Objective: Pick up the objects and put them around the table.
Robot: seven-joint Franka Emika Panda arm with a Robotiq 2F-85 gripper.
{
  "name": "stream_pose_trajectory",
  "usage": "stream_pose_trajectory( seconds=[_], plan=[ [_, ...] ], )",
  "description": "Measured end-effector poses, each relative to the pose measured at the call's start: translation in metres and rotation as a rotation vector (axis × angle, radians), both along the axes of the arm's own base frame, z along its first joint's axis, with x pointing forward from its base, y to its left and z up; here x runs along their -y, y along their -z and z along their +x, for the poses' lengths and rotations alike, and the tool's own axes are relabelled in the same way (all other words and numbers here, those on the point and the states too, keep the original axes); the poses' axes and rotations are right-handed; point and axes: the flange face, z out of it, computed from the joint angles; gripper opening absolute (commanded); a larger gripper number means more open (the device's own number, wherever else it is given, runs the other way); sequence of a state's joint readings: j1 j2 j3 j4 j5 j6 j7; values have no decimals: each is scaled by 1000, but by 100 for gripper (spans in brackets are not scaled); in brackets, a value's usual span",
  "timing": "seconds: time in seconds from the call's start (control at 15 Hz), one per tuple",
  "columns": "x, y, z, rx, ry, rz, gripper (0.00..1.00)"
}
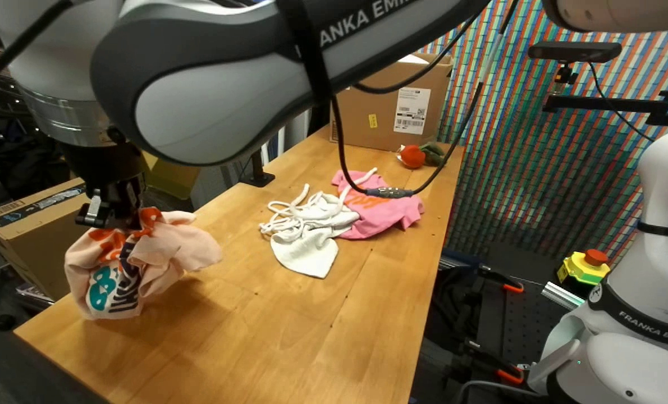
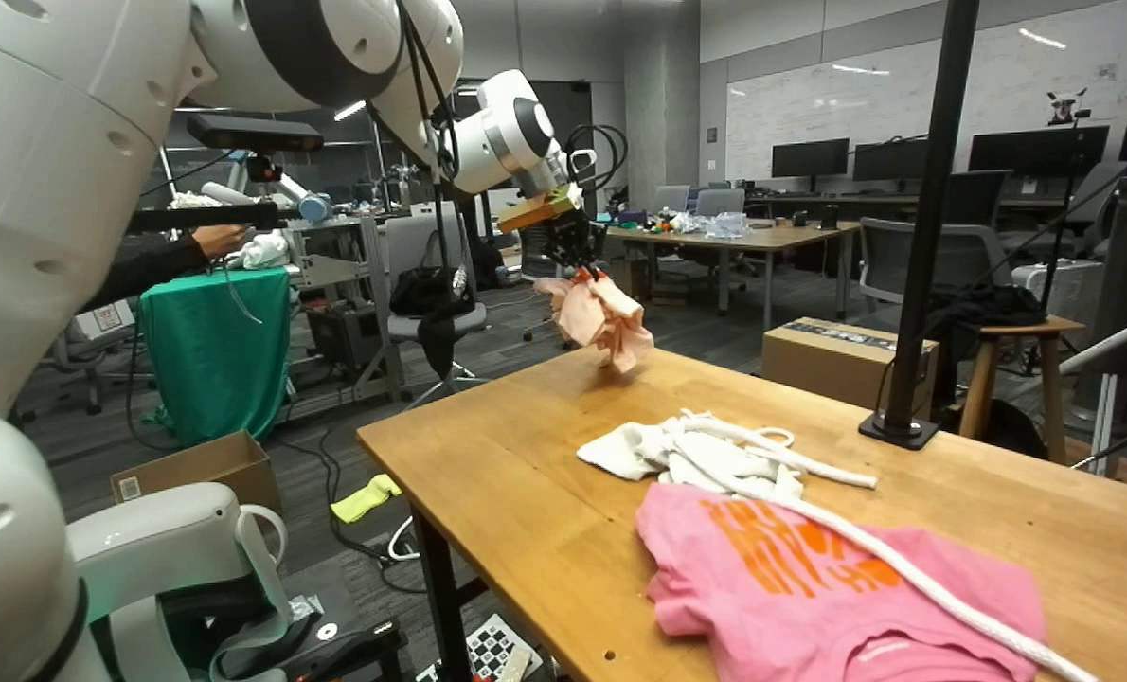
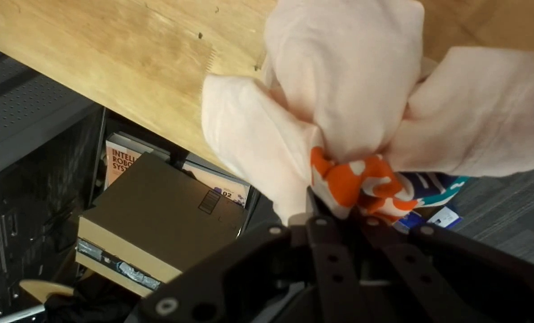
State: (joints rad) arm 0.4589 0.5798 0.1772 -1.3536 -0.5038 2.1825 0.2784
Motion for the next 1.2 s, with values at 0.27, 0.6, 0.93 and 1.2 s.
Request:
stream_pose_trajectory(
  seconds=[0.27, 0.6, 0.93, 1.2],
  plan=[
    [-8, 8, 18, 14, 16, 17, 42],
    [-9, 5, 28, 35, 27, 25, 80],
    [10, -3, 35, 29, 79, -8, 100],
    [56, -2, 47, 9, 173, -53, 100]
  ],
)
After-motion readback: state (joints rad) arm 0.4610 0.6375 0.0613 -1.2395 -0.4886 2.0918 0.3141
